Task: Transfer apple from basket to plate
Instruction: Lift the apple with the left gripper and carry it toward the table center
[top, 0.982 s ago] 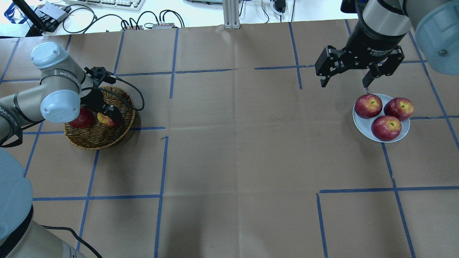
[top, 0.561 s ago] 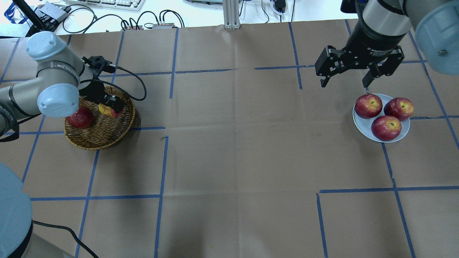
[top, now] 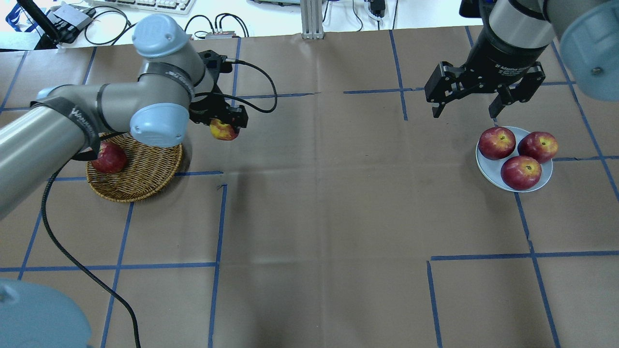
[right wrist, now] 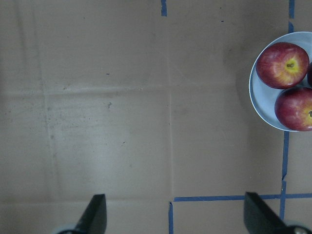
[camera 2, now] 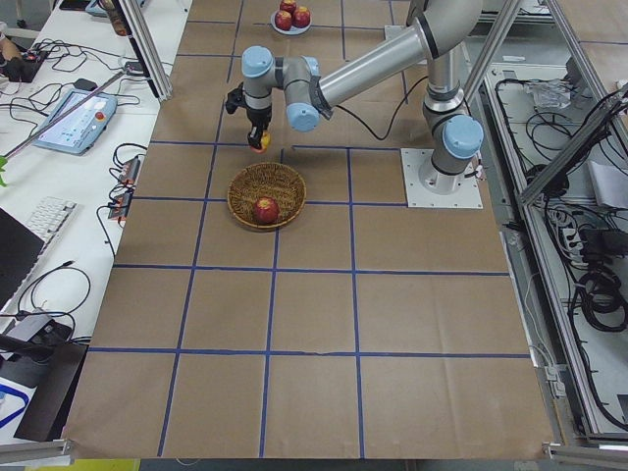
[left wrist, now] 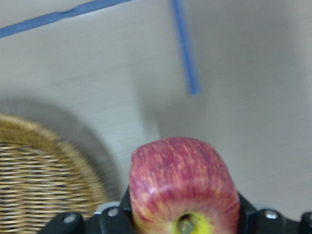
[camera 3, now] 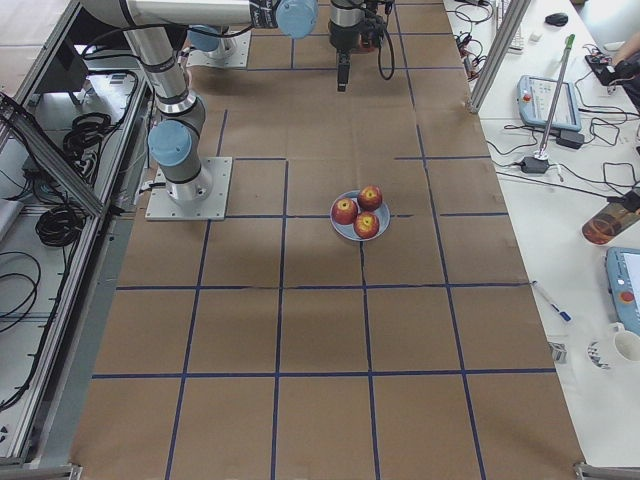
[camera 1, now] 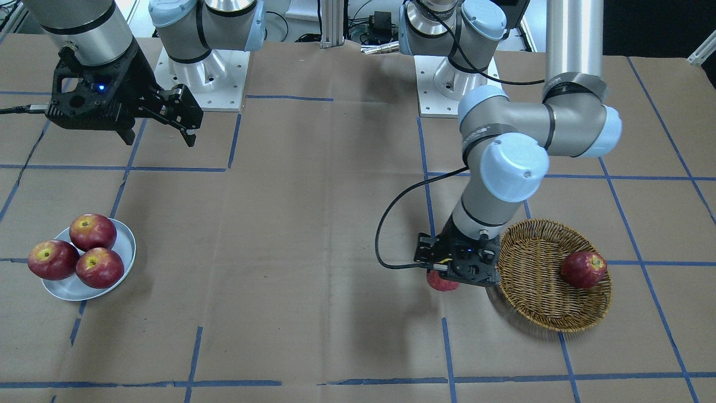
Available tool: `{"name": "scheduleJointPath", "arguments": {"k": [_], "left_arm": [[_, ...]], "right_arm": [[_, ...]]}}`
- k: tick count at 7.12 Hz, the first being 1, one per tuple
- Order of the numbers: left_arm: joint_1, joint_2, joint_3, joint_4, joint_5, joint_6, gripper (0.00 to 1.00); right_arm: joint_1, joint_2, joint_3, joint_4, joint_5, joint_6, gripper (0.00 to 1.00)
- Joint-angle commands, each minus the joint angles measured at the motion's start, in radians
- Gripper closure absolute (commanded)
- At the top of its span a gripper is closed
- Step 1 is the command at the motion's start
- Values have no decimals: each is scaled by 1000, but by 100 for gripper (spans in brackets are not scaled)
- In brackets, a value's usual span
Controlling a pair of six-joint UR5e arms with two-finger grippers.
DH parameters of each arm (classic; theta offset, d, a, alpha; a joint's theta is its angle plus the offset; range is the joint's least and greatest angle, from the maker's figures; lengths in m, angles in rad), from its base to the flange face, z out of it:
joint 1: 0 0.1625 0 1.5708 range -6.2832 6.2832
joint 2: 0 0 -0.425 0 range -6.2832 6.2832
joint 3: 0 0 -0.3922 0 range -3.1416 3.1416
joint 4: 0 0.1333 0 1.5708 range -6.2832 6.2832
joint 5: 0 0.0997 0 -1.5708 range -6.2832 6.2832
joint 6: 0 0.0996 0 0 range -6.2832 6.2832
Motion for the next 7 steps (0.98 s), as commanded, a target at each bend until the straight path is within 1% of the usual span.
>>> {"name": "scheduleJointPath", "arguments": {"k": [1, 2, 5, 7], "left_arm": [[-180, -76, 28, 21, 5, -260, 55], [-228, -105, 28, 86, 31, -313, 55], [-265, -168, 28, 137, 28, -366, 55], [-288, -190, 57, 153, 25, -369, 54]], "right_arm": [[0, 0, 0, 0, 0, 0, 0], [0, 0, 0, 0, 0, 0, 0], [0, 0, 0, 0, 0, 0, 0], [0, 0, 0, 0, 0, 0, 0]]}}
